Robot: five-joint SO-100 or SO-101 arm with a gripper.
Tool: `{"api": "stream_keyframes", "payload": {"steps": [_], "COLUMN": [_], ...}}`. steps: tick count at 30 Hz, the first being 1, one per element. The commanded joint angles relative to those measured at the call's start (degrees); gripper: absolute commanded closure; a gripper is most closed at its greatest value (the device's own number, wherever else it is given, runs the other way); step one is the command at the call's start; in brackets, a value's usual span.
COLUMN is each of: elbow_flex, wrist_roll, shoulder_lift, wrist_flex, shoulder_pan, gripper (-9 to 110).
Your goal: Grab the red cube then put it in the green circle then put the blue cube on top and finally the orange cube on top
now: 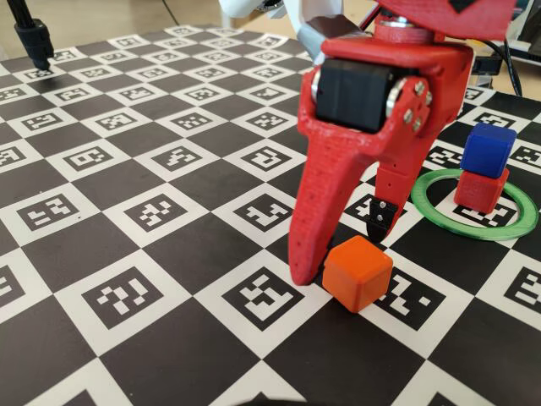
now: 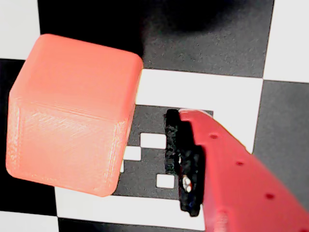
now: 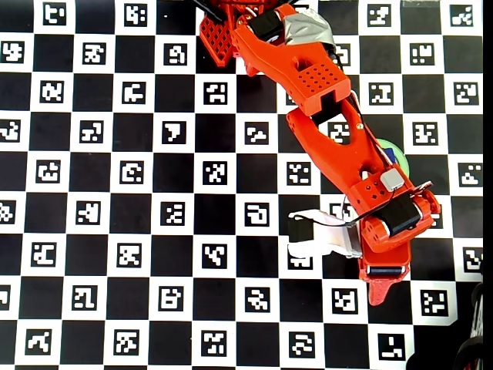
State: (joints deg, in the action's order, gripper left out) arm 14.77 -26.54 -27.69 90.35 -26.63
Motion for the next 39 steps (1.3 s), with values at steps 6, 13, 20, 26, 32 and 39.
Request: {"api": "stream_keyframes", "payload": {"steps": [6,13,20,26,32,39], "elbow_flex": [-4.92,-5.45,-6.59,-6.86,-7.03,-7.65], "wrist_roll": [1.67,0.18,-3.52,-6.86,-9.49,-9.67], "shoulder_lift": [-0.70,0.88,0.97,0.97,0.97,0.97], "wrist_flex": [-2.02,-2.90,-3.16,-3.16,-3.16,-4.22], "shoulder_pan": [-0.44,-1.05,-1.32,-1.23,-1.41,-1.93], "gripper": [61,62,62,62,63,64]}}
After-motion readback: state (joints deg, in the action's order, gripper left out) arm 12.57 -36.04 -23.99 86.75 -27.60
